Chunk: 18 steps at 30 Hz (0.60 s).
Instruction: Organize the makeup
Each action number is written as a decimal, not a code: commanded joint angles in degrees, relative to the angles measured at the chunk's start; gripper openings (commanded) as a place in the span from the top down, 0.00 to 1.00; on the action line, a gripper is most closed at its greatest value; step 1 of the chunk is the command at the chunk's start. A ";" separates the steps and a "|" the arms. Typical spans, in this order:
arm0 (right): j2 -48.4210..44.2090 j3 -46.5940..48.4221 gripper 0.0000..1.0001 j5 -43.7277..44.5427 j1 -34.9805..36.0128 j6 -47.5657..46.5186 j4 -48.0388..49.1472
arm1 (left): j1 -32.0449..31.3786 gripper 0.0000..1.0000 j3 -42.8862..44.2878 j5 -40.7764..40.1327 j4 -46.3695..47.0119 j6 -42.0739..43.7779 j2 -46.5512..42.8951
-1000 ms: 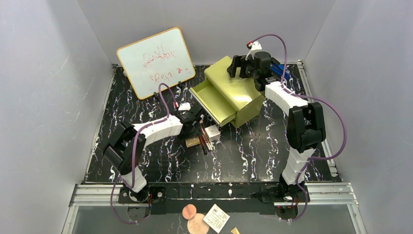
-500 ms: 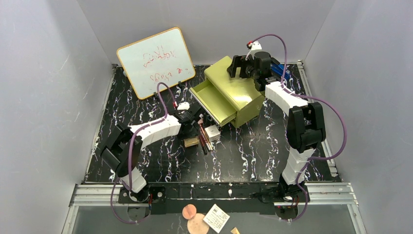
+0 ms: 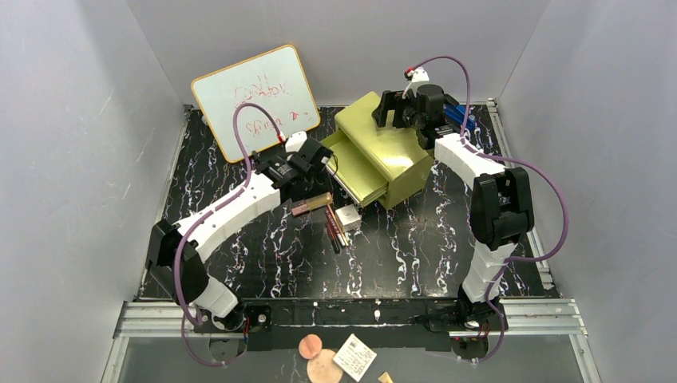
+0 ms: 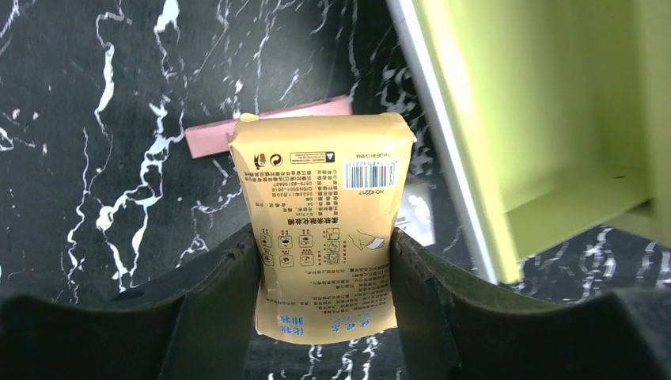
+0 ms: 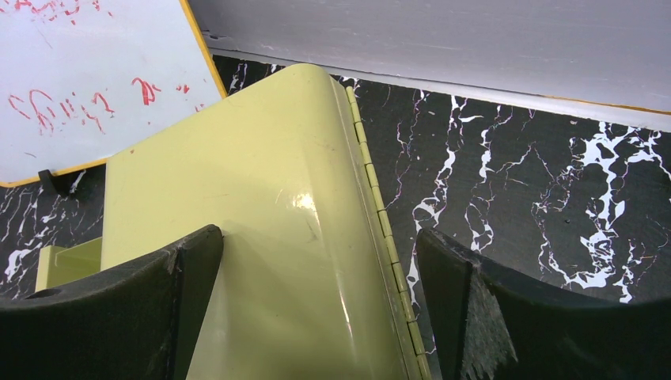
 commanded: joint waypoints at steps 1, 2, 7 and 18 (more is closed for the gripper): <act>6.32 -5.84 0.01 2.29 0.15 -2.72 -21.13 | -0.04 0.46 6.30 -2.60 -4.18 0.58 -1.75; 6.27 -5.88 0.01 2.16 0.15 -2.64 -21.14 | -0.01 0.46 7.36 -2.35 -4.19 0.49 -1.37; 6.19 -6.29 0.01 1.72 0.15 -2.31 -20.91 | -0.01 0.46 12.37 -0.13 -1.87 -0.18 2.23; 5.69 -6.28 0.01 2.54 0.12 -3.01 -21.36 | -0.03 0.44 18.95 4.47 6.95 -6.74 8.96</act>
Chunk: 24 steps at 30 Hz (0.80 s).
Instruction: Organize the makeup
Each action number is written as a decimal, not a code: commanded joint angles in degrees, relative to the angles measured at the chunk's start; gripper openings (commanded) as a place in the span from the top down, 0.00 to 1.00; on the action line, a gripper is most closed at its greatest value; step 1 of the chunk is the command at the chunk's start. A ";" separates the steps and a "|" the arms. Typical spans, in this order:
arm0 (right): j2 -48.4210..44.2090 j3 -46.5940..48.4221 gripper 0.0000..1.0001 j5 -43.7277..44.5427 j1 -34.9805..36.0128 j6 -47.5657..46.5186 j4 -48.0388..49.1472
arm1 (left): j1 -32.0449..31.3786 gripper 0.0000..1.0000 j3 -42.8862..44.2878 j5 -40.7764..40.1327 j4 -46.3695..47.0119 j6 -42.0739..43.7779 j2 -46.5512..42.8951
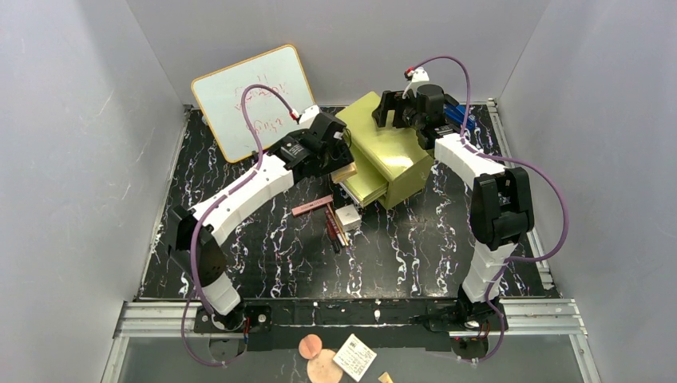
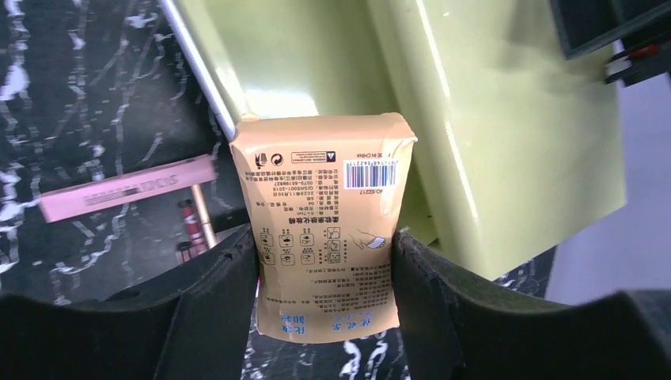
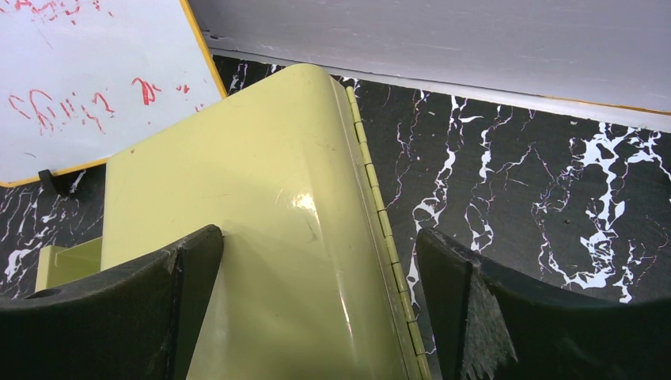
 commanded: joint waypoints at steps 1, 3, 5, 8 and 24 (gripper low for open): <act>5.72 -6.15 0.01 2.52 0.14 -2.95 -21.38 | -0.01 0.44 2.73 2.02 4.96 -4.89 1.64; 5.80 -6.14 0.01 2.43 0.14 -2.90 -21.40 | -0.04 0.44 1.96 2.45 7.42 -6.83 1.95; 5.75 -6.27 0.01 2.41 0.11 -2.88 -21.26 | -0.04 0.44 1.65 2.38 8.87 -8.24 2.33; 5.73 -6.48 0.01 2.54 0.15 -2.92 -21.26 | -0.10 0.44 1.30 1.79 9.39 -10.40 2.70; 6.12 -6.65 0.01 2.35 0.15 -2.96 -20.85 | -6.28 0.44 -10.48 -6.53 12.67 -22.95 -2.16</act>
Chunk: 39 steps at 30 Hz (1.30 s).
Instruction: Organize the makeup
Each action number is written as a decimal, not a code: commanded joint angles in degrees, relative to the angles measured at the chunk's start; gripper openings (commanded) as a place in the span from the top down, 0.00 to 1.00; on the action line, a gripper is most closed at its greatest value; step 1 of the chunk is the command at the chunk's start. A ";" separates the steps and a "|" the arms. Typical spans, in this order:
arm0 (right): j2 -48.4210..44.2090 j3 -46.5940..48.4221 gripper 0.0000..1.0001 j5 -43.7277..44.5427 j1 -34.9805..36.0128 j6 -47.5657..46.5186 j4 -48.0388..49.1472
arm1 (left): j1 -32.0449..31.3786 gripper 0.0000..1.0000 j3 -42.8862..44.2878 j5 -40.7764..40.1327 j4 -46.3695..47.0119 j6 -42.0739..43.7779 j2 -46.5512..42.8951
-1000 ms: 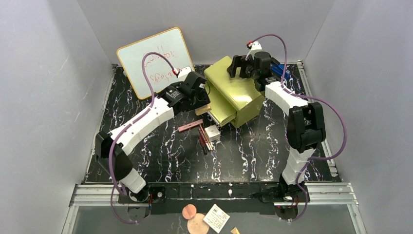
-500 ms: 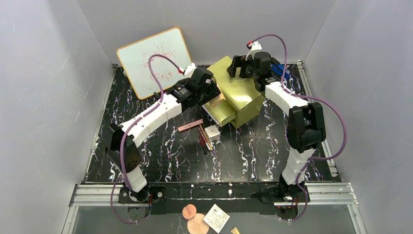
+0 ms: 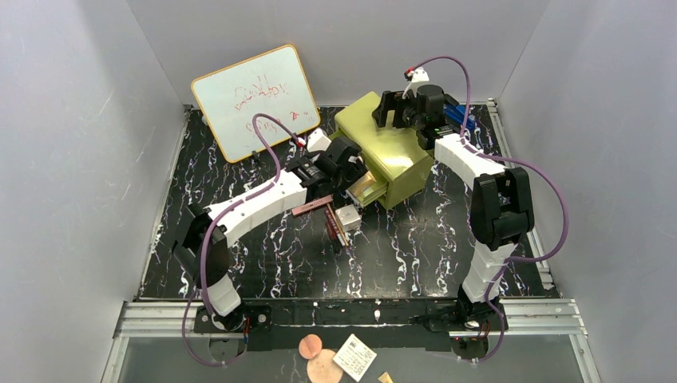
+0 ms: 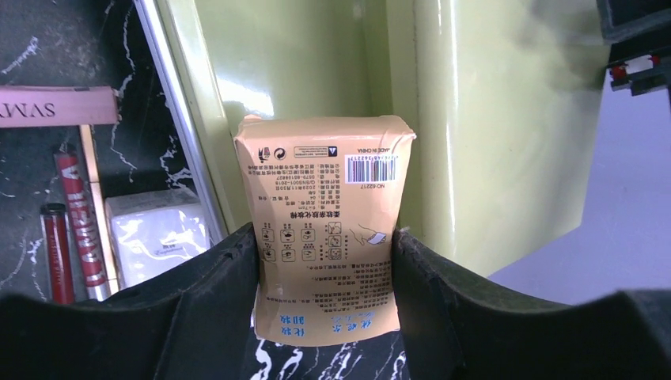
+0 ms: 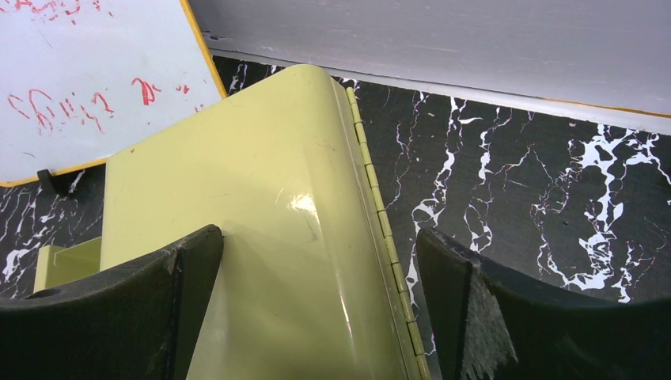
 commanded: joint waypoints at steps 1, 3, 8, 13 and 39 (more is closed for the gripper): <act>6.18 -6.43 0.01 2.29 0.13 -2.72 -21.21 | -1.46 0.45 -1.76 -4.88 1.06 -3.88 -4.13; 6.04 -6.69 0.01 2.24 0.15 -2.72 -21.17 | -1.74 0.45 -1.96 -5.53 1.30 -4.12 -4.02; 5.40 -7.62 0.01 2.55 0.14 -2.91 -20.99 | -1.98 0.47 -3.23 -8.58 1.81 -5.50 -4.09; 5.12 -8.15 0.01 2.67 0.15 -2.99 -20.86 | -1.97 0.47 -3.25 -9.21 3.03 -6.11 -2.91; 6.25 -8.03 0.01 2.69 0.13 -3.07 -20.38 | -2.01 0.20 -3.69 -6.60 5.17 -7.95 1.95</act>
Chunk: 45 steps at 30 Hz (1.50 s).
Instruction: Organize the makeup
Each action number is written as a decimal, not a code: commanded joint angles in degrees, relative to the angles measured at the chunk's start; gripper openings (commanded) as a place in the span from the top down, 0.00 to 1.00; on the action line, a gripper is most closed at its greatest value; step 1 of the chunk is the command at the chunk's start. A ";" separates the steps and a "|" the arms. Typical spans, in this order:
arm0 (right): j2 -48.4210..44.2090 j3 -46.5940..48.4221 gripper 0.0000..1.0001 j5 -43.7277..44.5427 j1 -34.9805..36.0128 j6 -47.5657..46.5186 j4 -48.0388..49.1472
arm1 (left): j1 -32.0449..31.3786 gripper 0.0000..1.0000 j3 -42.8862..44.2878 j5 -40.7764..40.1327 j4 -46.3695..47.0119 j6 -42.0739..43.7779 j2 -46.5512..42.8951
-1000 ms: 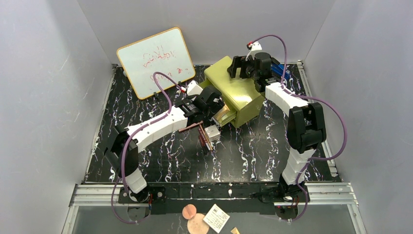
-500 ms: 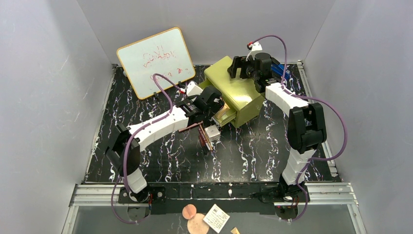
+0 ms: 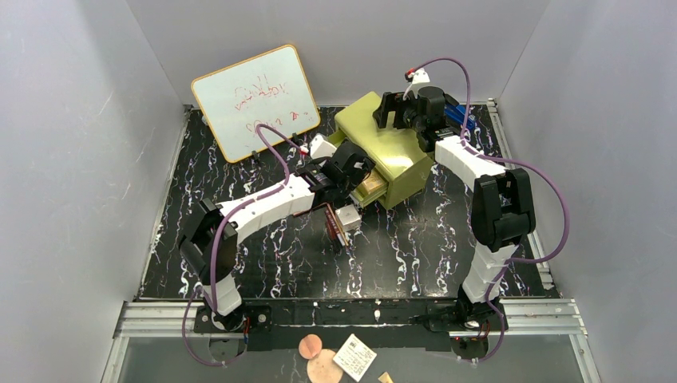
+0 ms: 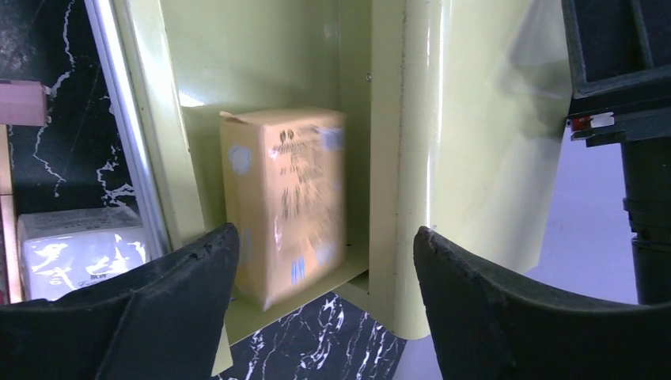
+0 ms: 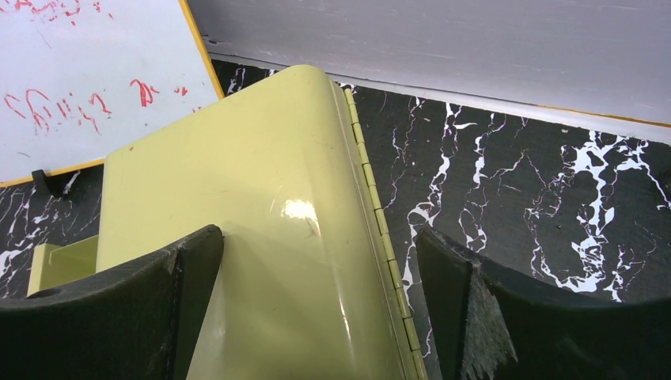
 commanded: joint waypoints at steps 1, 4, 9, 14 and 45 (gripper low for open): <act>7.03 -6.28 0.01 2.52 0.12 -2.26 -22.61 | -0.26 0.19 -0.17 -1.85 -3.76 0.68 -0.14; 7.12 -6.28 0.01 2.53 0.14 -2.26 -22.59 | -0.30 0.16 -0.04 -1.34 -3.91 0.76 -0.04; 7.11 -6.31 0.01 2.50 0.14 -2.26 -22.58 | -0.31 0.16 1.87 -4.03 -4.88 3.76 -1.66; 7.30 -6.31 0.01 2.29 0.11 -2.18 -22.42 | -0.67 0.17 7.71 -12.37 -9.13 12.75 -6.12; 7.63 -5.45 0.01 1.91 0.17 -2.35 -23.20 | -20.97 0.01 -13.61 -26.01 -14.46 14.01 -8.57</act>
